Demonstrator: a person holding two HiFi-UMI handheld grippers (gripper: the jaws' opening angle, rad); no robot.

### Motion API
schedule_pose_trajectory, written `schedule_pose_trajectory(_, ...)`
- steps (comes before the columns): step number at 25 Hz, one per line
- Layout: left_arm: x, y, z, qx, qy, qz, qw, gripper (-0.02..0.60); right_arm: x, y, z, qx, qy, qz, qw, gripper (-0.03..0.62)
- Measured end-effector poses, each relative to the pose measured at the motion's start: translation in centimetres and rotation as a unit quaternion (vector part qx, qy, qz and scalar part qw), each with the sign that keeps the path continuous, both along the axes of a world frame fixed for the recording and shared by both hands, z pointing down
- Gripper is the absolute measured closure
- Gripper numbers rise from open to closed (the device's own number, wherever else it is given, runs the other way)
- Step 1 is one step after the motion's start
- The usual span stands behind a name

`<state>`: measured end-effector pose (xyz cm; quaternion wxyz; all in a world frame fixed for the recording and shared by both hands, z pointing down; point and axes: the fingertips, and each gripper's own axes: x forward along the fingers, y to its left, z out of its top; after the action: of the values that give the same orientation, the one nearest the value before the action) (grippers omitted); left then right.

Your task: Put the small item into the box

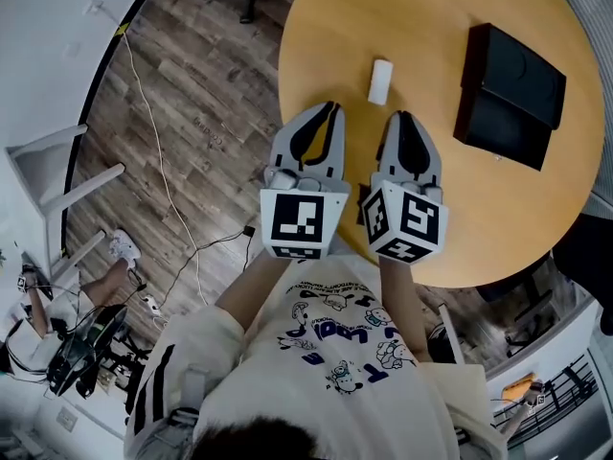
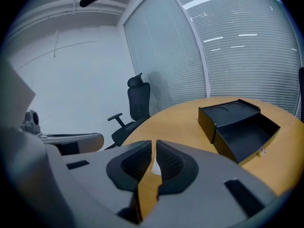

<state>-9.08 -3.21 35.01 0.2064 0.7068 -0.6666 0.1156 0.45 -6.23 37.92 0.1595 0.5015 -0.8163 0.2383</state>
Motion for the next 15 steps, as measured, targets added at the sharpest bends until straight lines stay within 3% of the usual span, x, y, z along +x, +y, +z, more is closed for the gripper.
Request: schedule_pose_trajectory(15,0.0,-2.9,4.6,-0.053,0.036,0.046,0.9969,0.552,-0.7,-3.1,3.7,-0.042,0.024,0.022,0.999,0.549)
